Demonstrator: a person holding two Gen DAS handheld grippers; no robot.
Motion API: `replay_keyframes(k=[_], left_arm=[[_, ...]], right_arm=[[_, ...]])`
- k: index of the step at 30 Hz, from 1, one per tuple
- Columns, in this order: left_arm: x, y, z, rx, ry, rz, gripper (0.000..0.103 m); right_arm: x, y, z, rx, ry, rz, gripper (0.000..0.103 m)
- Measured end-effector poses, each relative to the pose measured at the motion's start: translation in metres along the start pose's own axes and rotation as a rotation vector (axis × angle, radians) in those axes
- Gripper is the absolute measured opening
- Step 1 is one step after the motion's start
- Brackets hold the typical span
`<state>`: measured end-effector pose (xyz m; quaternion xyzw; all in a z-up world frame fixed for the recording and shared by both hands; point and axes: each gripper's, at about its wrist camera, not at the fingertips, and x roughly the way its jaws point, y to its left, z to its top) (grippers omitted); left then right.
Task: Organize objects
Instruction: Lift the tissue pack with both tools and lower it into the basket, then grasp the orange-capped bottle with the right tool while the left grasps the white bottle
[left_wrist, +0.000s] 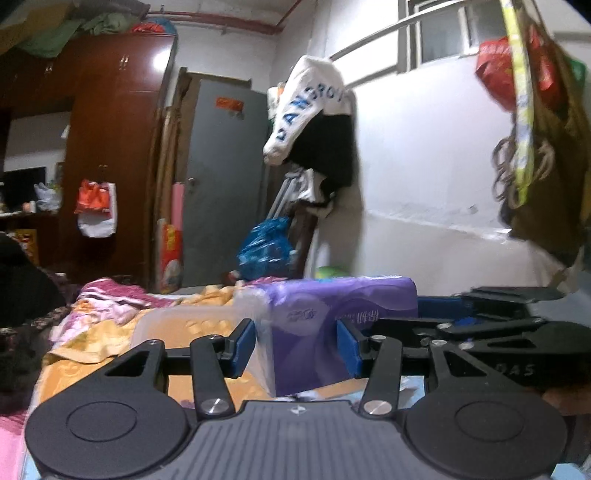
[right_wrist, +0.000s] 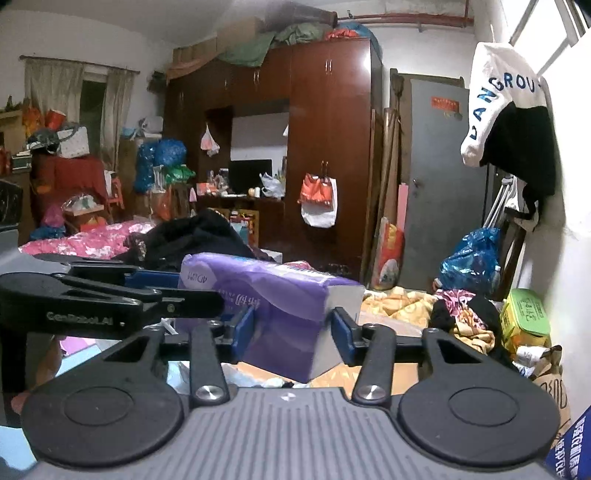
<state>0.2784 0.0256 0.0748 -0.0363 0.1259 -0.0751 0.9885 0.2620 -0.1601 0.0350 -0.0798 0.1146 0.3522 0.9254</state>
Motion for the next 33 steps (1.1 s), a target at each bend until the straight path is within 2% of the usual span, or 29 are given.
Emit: replay_keyframes(k=[1, 2, 3, 5, 8, 10, 14, 16, 19, 22, 25, 30, 33], left_arm=[[-0.001, -0.002, -0.001, 0.024, -0.013, 0.050, 0.060], [-0.006, -0.003, -0.003, 0.043, -0.033, 0.110, 0.073], [-0.013, -0.003, -0.003, 0.055, -0.060, 0.154, 0.083], [-0.036, -0.001, -0.004, 0.047, -0.109, 0.172, 0.086], [-0.070, -0.002, -0.010, 0.020, -0.098, 0.129, 0.088], [-0.091, -0.006, -0.024, 0.028, -0.044, 0.123, 0.091], [-0.122, -0.015, -0.069, 0.029, 0.062, 0.105, 0.091], [-0.135, -0.018, -0.091, 0.017, 0.074, 0.093, 0.091], [-0.150, -0.024, -0.114, 0.014, 0.090, 0.093, 0.091], [-0.154, -0.032, -0.126, 0.037, 0.112, 0.086, 0.091], [-0.146, -0.038, -0.129, 0.055, 0.137, 0.096, 0.091], [-0.133, -0.047, -0.133, 0.037, 0.172, 0.083, 0.091], [-0.126, -0.055, -0.135, 0.052, 0.182, 0.108, 0.091]], right_arm=[[-0.003, -0.001, -0.001, 0.005, 0.002, 0.000, 0.052], [-0.007, -0.003, -0.002, 0.017, 0.011, -0.012, 0.068], [-0.015, -0.006, -0.004, 0.033, 0.007, -0.047, 0.088], [-0.034, -0.013, -0.005, 0.077, -0.031, -0.107, 0.103], [-0.072, -0.019, -0.023, 0.145, -0.052, -0.091, 0.103], [-0.092, -0.018, -0.042, 0.163, -0.042, -0.095, 0.103], [-0.109, -0.019, -0.082, 0.205, 0.059, -0.098, 0.103], [-0.109, -0.021, -0.093, 0.240, 0.125, -0.116, 0.103], [-0.121, -0.017, -0.106, 0.278, 0.147, -0.093, 0.103], [-0.136, -0.014, -0.117, 0.292, 0.139, -0.073, 0.103], [-0.143, -0.008, -0.122, 0.266, 0.144, -0.097, 0.103], [-0.116, -0.013, -0.110, 0.267, 0.162, -0.114, 0.103], [-0.097, -0.017, -0.103, 0.280, 0.185, -0.133, 0.103]])
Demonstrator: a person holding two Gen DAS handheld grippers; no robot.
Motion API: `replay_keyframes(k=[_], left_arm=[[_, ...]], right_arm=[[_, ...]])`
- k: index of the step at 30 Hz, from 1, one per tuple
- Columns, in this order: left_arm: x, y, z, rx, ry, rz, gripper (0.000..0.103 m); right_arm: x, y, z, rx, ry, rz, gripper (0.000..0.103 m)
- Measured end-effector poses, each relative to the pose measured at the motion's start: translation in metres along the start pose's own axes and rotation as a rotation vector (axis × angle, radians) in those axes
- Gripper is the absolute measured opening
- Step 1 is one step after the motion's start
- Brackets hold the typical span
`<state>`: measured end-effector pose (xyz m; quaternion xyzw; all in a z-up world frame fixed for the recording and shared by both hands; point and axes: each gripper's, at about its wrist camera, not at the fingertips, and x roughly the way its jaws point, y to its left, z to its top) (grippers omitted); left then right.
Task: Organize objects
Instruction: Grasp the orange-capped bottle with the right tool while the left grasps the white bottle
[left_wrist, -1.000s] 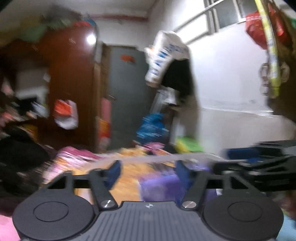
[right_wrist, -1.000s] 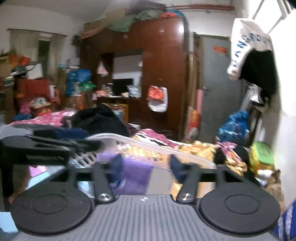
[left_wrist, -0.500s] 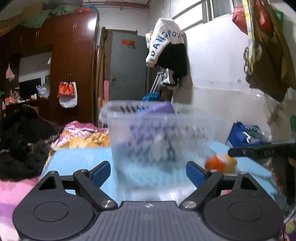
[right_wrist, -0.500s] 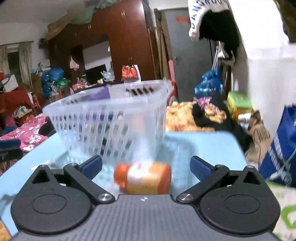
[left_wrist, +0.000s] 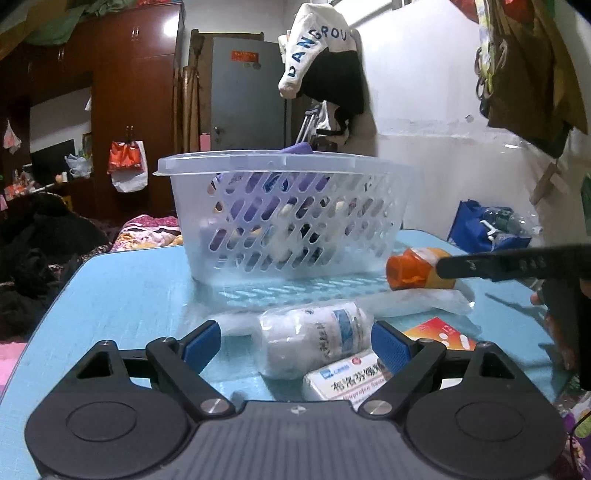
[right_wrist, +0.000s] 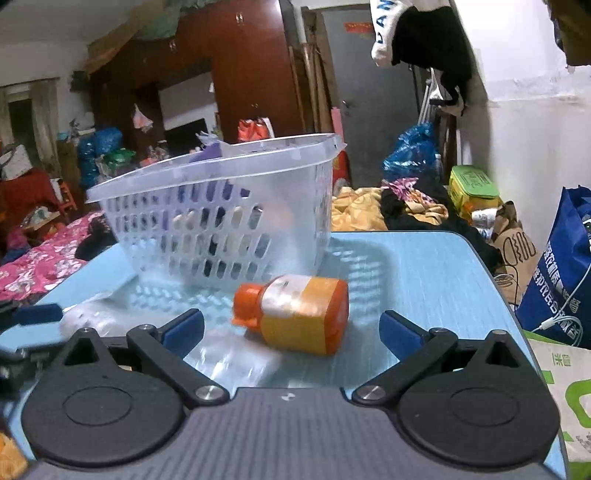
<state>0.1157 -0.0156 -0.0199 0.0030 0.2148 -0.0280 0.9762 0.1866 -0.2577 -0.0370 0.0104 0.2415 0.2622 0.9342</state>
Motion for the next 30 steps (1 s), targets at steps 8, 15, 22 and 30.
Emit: replay_keyframes(k=[8, 15, 22, 30], left_arm=[[0.012, -0.012, 0.005, 0.023, 0.034, 0.045, 0.091], [0.012, -0.017, 0.003, 0.045, 0.029, 0.085, 0.091], [0.014, -0.024, 0.003, 0.080, 0.035, 0.142, 0.076], [0.008, -0.012, -0.001, 0.053, 0.017, 0.140, 0.067]], right_arm=[[0.034, -0.003, 0.012, 0.038, 0.091, -0.019, 0.100], [0.044, 0.000, 0.010, 0.045, 0.115, -0.046, 0.090], [0.041, 0.008, 0.010, -0.002, 0.111, -0.080, 0.090], [0.041, 0.003, 0.010, 0.034, 0.112, -0.057, 0.089]])
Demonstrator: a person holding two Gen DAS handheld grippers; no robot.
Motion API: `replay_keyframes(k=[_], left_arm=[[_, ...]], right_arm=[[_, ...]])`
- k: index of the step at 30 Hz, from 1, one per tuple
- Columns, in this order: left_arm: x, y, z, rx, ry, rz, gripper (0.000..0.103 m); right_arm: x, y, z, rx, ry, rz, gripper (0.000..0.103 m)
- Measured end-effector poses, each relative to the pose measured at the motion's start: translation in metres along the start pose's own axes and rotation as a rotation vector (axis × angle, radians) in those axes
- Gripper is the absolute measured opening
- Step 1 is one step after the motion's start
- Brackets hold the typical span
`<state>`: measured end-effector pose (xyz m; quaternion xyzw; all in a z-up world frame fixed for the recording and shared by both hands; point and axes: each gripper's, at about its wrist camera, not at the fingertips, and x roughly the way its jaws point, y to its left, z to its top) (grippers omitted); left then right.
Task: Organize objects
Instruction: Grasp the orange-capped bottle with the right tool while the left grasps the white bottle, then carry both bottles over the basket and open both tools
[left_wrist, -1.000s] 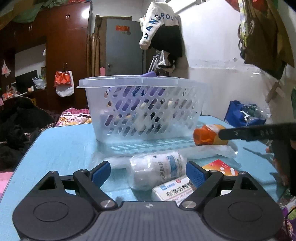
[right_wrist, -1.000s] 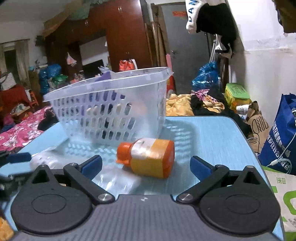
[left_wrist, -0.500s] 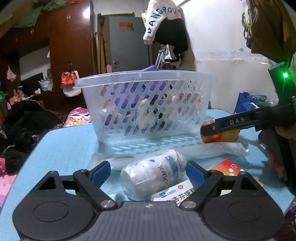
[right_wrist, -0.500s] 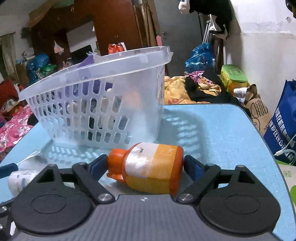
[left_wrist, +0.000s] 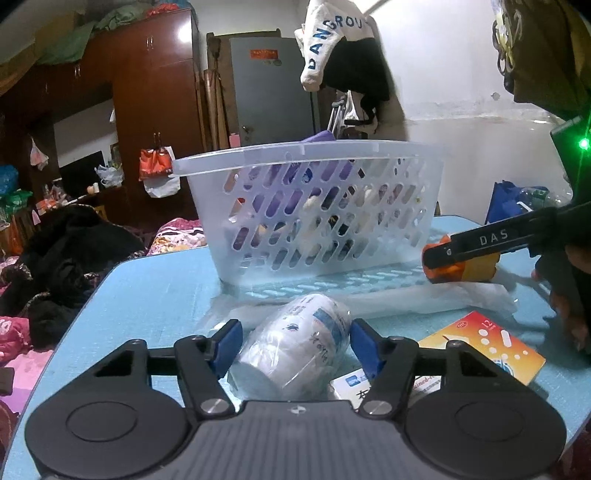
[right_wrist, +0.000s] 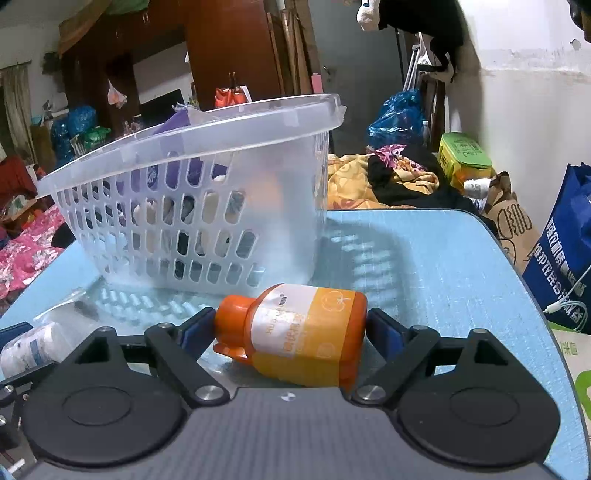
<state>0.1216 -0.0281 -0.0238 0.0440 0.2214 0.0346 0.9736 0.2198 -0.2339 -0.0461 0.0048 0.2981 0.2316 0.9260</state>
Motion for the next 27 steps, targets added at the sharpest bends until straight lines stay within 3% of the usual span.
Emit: replay_keyframes(k=[12, 27], left_arm=[[-0.019, 0.020, 0.002, -0.026, -0.088, -0.029, 0.063], [-0.030, 0.043, 0.007, -0.075, -0.130, -0.036, 0.062]], right_arm=[[-0.013, 0.006, -0.002, -0.031, -0.089, -0.003, 0.089], [-0.044, 0.002, 0.000, -0.045, -0.223, 0.016, 0.089]])
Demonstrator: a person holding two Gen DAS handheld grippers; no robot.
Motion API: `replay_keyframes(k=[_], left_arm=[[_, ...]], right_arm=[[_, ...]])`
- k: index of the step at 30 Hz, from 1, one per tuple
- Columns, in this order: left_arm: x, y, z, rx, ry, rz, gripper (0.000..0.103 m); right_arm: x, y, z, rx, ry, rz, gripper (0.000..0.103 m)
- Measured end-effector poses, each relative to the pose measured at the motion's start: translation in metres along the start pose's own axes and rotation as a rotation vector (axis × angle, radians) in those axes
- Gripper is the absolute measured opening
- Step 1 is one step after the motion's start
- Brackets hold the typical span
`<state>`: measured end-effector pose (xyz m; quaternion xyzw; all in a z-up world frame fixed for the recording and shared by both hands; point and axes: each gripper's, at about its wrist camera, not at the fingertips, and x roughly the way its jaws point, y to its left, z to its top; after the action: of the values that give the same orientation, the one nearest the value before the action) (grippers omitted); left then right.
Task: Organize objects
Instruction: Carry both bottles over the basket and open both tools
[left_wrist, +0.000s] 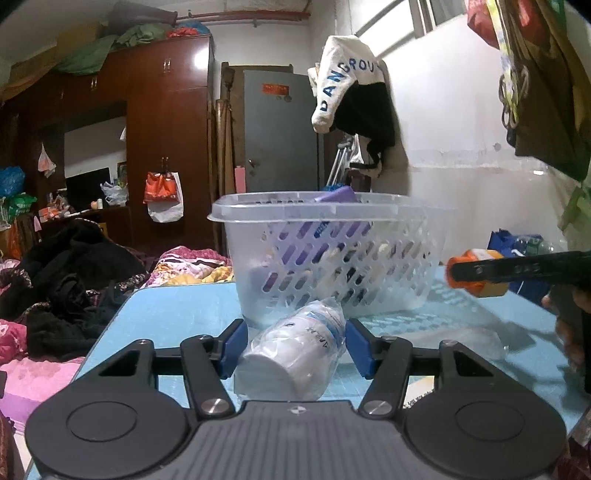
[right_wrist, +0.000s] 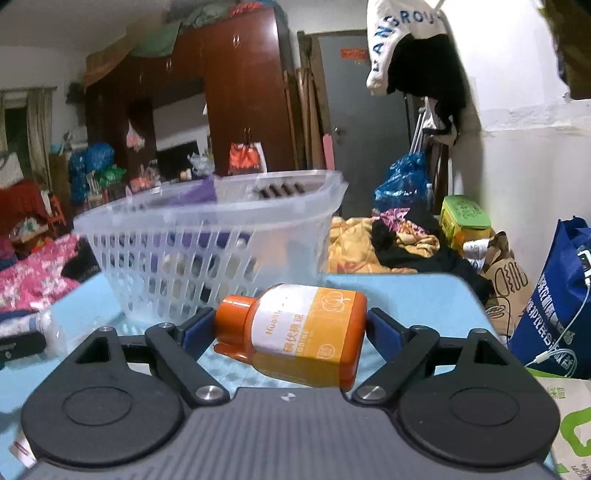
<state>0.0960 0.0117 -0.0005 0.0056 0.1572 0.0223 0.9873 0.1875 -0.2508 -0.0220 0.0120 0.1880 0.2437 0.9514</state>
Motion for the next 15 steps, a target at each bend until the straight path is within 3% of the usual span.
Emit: replay_keyframes(k=[9, 15], left_arm=[[-0.008, 0.008, 0.013, -0.032, -0.016, -0.040, 0.060], [-0.004, 0.015, 0.066, -0.066, -0.031, -0.094, 0.059]], right_arm=[[-0.048, 0.000, 0.026, 0.004, -0.118, 0.035, 0.089], [-0.048, 0.019, 0.068, -0.045, -0.173, 0.073, 0.089]])
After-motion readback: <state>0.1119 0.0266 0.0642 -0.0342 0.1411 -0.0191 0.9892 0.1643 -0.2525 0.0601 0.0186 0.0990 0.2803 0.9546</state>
